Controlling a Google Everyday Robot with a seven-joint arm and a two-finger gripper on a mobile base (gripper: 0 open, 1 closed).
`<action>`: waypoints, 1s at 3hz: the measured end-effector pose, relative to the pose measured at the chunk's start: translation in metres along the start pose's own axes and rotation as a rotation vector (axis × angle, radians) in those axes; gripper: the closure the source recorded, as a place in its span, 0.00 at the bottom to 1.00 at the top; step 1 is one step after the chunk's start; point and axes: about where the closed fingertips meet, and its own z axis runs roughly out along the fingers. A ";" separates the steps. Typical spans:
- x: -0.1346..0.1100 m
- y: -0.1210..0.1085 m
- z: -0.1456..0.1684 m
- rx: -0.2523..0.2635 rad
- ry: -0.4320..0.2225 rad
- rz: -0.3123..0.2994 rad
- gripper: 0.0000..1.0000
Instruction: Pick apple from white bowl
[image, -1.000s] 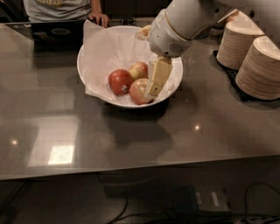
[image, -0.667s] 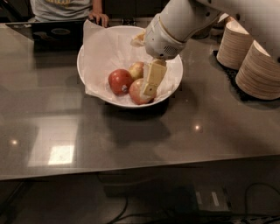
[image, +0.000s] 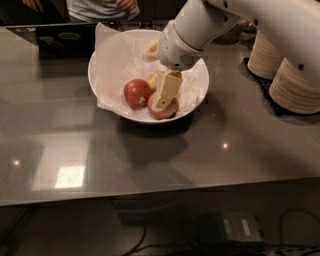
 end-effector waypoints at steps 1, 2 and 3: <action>-0.003 -0.001 0.004 -0.007 -0.001 -0.006 0.21; -0.004 -0.002 0.007 -0.010 -0.001 -0.010 0.26; -0.008 -0.008 0.010 -0.009 -0.003 -0.023 0.29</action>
Offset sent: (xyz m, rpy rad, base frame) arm 0.0071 0.0123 -0.0057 -0.0083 0.0016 0.0202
